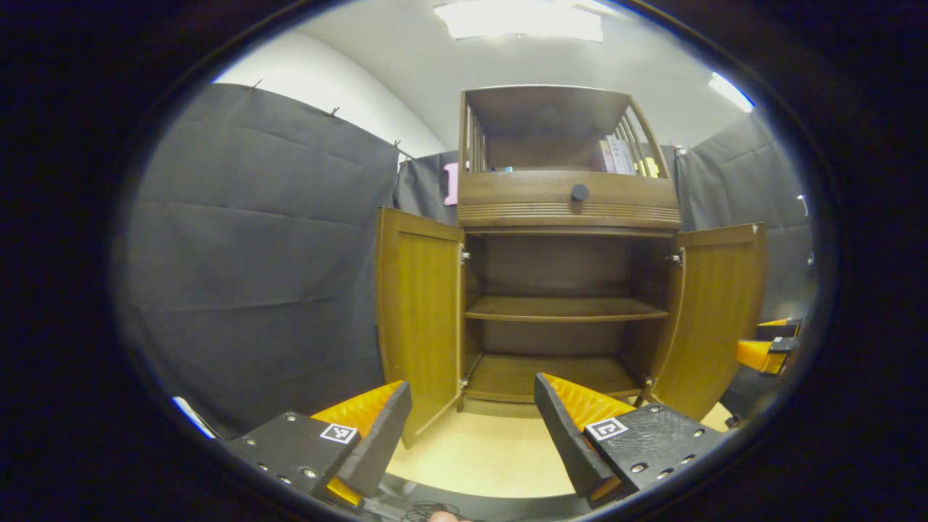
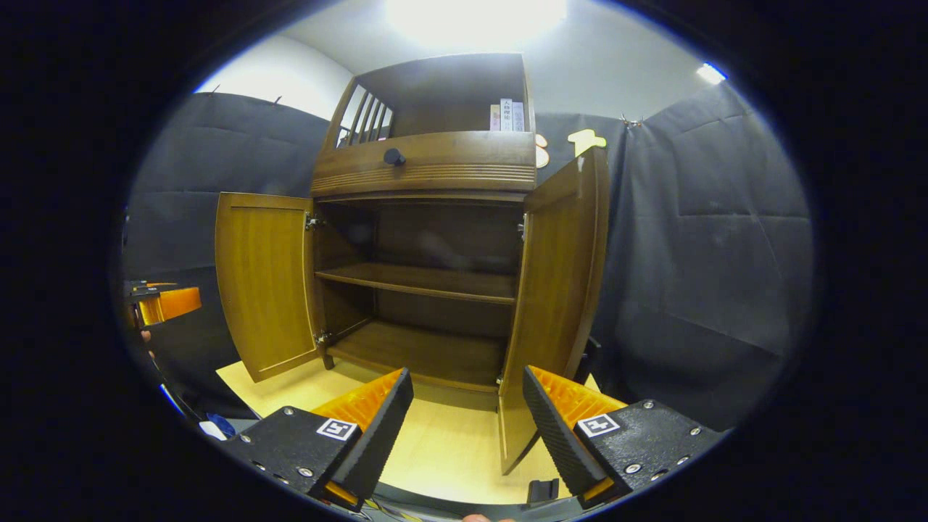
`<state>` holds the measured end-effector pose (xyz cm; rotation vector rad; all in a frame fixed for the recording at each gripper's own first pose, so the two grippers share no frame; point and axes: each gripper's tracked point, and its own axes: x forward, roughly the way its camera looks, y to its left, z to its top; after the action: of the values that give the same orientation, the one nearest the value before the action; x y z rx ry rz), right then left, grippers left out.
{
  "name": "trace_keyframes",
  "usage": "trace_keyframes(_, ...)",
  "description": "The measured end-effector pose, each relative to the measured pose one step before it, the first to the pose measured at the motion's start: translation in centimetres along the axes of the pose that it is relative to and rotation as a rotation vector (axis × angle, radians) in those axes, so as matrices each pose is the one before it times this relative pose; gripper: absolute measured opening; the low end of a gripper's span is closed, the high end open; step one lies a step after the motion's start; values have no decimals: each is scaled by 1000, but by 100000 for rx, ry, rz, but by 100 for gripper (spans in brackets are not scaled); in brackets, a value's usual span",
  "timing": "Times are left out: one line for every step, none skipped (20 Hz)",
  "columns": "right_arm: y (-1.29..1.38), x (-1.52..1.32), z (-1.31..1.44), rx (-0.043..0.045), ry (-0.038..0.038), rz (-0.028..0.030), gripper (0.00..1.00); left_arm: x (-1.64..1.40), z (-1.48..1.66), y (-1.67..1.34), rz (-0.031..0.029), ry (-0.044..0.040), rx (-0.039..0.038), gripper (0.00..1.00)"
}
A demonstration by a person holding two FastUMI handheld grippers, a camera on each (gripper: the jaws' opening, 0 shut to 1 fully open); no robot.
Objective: Open the right door of the double-door shoe cabinet with the right hand, and open the left door with the left hand.
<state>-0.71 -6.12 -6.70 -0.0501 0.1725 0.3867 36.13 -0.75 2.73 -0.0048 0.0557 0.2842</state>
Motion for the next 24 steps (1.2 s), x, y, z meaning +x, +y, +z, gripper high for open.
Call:
trace_keyframes(3, -206, 90, 1609, -279, -693, 94, 339, 57, -558, -1641, 101, -167, 100)
trace_keyframes(29, -38, 108, 1759, -471, -1176, 94, 254, 300, -97, -704, -401, 185, 95)
trace_keyframes(-5, 133, 170, 1006, -225, -1833, 92, 345, 366, 227, -294, -299, 420, 95)
trace_keyframes(-33, 183, 47, -145, 1322, -2439, 91, 248, 251, 474, -681, 112, 1071, 92)
trace_keyframes(-152, -77, 302, 260, -23, -2868, 91, 123, 304, 604, -461, -408, 1355, 95)
trace_keyframes(-47, -141, 671, 1350, -1673, -2507, 92, 116, 383, 905, 103, -570, 1078, 97)
trace_keyframes(88, -197, 774, 1651, -2723, -1965, 92, -158, 8, 712, -901, -46, 932, 100)
trace_keyframes(68, -37, 435, 1003, -1738, -2005, 92, -271, -80, 421, -1442, -144, 1146, 100)
trace_keyframes(-107, -118, -20, 203, -550, -2135, 91, -319, -139, 730, -1246, -735, 1387, 100)
trace_keyframes(-97, -173, -88, -13, -160, -2046, 94, -274, -226, 797, -1164, -1083, 1564, 100)
trace_keyframes(67, -222, -58, 283, -95, -1662, 91, -210, -364, 823, -394, -1043, 1481, 100)
trace_keyframes(-1, -353, -183, 543, 122, -1428, 92, -26, -582, 755, -200, 54, 742, 100)
trace_keyframes(-39, -309, -166, 720, 328, -1344, 92, -125, -794, 439, -185, 845, -525, 100)
trace_keyframes(23, -424, -146, 653, -113, -1191, 95, 112, -699, 377, -269, 1159, -1785, 100)
trace_keyframes(-5, -342, -115, 448, -24, -1280, 92, -17, -242, 157, -786, 490, -2314, 100)
trace_keyframes(-19, -344, -212, -56, -85, -1121, 95, 79, -9, 72, -1402, -969, -2060, 100)
trace_keyframes(-22, -327, -244, -483, 139, -1384, 95, 188, 151, 52, -1752, -1667, -1142, 100)
trace_keyframes(-68, -390, -209, -575, 93, -1660, 94, 84, 42, 234, -941, -1595, -485, 100)
trace_keyframes(15, -278, -97, -132, 37, -1352, 94, 44, -200, 192, -277, -818, -550, 100)
trace_keyframes(87, -333, -96, 542, -227, -726, 98, 124, -152, 188, -380, -148, -857, 100)
trace_keyframes(233, -196, -40, 619, -93, -412, 92, 210, -133, 177, -900, -37, -1064, 100)
trace_keyframes(-38, -190, -54, 200, 187, -924, 94, 254, -47, 287, -489, -257, -1085, 100)
trace_keyframes(-219, -32, 120, 10, -629, -1285, 94, 104, -9, 356, 353, -338, -1035, 100)
trace_keyframes(-140, -85, 404, -106, -1291, -888, 91, -83, 35, 250, 610, -322, -1105, 100)
